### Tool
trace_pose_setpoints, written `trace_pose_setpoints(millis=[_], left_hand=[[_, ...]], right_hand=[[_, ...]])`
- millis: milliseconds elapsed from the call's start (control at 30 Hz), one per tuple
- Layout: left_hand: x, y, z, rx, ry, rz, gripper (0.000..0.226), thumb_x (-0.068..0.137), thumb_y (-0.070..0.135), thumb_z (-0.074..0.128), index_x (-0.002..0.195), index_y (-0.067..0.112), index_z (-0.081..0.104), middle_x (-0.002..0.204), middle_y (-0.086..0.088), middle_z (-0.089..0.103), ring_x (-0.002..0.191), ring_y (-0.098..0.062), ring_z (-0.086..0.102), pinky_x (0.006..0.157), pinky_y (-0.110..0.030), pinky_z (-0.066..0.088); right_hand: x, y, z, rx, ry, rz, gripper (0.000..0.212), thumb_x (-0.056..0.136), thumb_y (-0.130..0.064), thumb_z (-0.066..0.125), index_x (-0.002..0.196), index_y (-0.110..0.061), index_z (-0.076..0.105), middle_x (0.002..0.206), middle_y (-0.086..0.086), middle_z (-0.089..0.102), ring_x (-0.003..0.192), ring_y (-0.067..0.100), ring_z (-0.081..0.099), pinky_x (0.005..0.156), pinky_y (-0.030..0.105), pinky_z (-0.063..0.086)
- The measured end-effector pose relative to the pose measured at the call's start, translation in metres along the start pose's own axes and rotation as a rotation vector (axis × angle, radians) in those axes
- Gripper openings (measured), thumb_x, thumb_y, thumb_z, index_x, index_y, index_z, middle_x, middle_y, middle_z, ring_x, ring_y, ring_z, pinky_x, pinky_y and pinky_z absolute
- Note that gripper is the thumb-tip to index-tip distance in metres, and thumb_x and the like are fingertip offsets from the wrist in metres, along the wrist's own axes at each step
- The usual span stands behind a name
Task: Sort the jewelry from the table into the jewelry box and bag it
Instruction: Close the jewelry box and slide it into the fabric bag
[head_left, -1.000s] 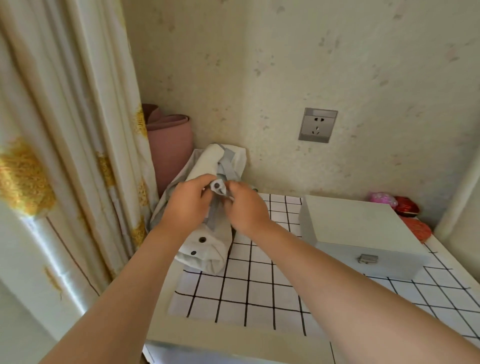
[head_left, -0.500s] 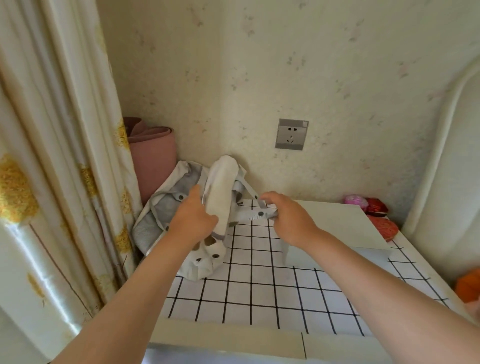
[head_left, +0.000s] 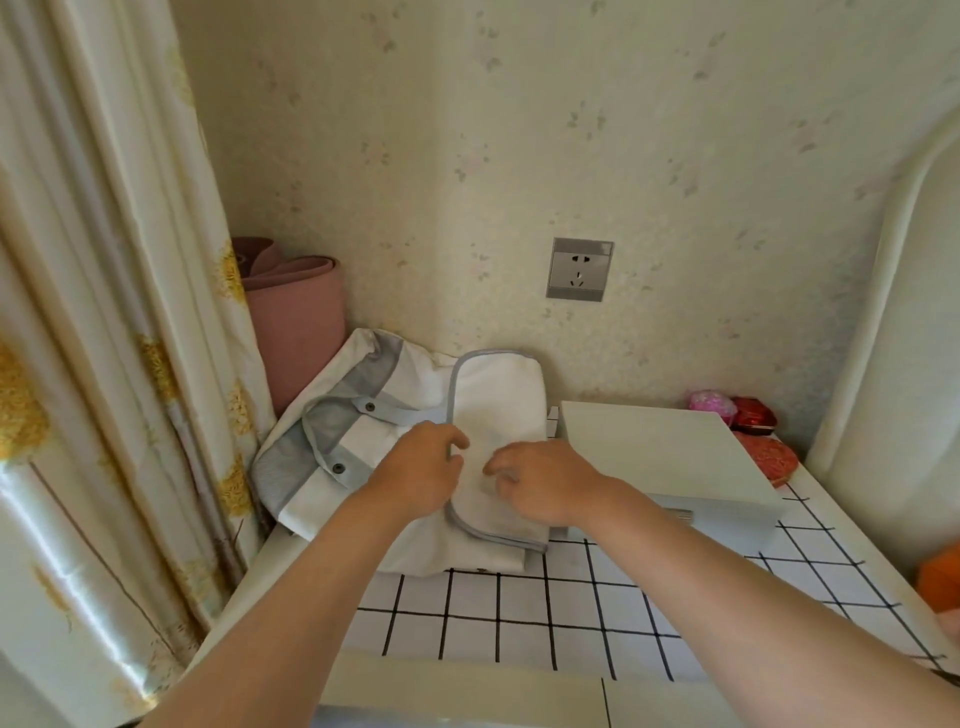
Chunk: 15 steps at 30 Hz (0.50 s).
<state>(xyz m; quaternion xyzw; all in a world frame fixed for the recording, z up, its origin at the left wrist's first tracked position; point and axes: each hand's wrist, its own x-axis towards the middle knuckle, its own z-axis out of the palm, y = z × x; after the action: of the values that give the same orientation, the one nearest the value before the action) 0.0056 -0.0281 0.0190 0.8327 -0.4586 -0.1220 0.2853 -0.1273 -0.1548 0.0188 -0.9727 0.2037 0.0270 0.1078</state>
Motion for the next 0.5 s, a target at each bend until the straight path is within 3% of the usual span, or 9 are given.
trace_pose_setpoints(millis=[133,200,300,400,433,500], left_hand=[[0.006,-0.005,0.002,-0.004,-0.043,-0.125,0.041,0.097,0.011,0.047,0.138,0.011,0.045,0.133,-0.005,0.054,0.122,-0.023,0.052,0.091,-0.025,0.040],[0.013,-0.007,0.008,-0.082,-0.063,-0.222,0.046,0.094,0.007,0.046,0.139,0.008,0.042,0.130,-0.008,0.056,0.119,-0.024,0.054,0.094,-0.028,0.044],[0.025,-0.010,0.011,-0.262,-0.061,-0.300,0.053,0.091,0.003,0.046,0.144,0.011,0.042,0.136,-0.008,0.057,0.119,-0.025,0.057,0.099,-0.037,0.049],[0.029,-0.006,0.010,-0.540,-0.010,-0.236,0.050,0.092,-0.005,0.041,0.139,0.012,0.046,0.123,-0.009,0.067,0.099,-0.017,0.065,0.082,-0.025,0.053],[0.028,-0.003,0.009,-0.584,0.007,-0.203,0.048,0.092,-0.007,0.038,0.135,0.011,0.048,0.116,-0.008,0.069,0.093,-0.014,0.065,0.075,-0.019,0.050],[0.027,-0.003,0.012,-0.538,0.083,-0.148,0.045,0.090,-0.010,0.036,0.128,0.009,0.052,0.113,-0.006,0.067,0.098,-0.016,0.063,0.076,-0.017,0.046]], right_hand=[[0.020,-0.012,0.013,-0.059,0.096,0.097,0.068,0.092,-0.065,0.045,0.149,-0.030,0.037,0.143,0.004,0.051,0.129,0.028,0.048,0.106,0.046,0.035],[0.026,-0.020,0.017,-0.027,0.141,0.113,0.083,0.085,-0.072,0.050,0.152,-0.028,0.030,0.143,0.007,0.047,0.130,0.029,0.045,0.104,0.045,0.036],[0.029,-0.028,0.021,0.135,0.068,0.183,0.103,0.073,-0.077,0.059,0.153,-0.024,0.023,0.144,0.007,0.042,0.131,0.030,0.042,0.102,0.043,0.040],[0.027,-0.027,0.022,0.254,-0.004,0.193,0.090,0.080,-0.059,0.065,0.151,-0.020,0.025,0.142,0.007,0.046,0.130,0.029,0.044,0.100,0.039,0.043],[0.026,-0.024,0.022,0.292,0.003,0.196,0.079,0.088,-0.046,0.063,0.152,-0.017,0.027,0.144,0.008,0.047,0.131,0.028,0.046,0.102,0.037,0.043],[0.025,-0.018,0.017,0.354,0.048,0.197,0.062,0.097,-0.021,0.053,0.154,-0.010,0.029,0.152,0.010,0.044,0.138,0.026,0.043,0.110,0.032,0.037]])
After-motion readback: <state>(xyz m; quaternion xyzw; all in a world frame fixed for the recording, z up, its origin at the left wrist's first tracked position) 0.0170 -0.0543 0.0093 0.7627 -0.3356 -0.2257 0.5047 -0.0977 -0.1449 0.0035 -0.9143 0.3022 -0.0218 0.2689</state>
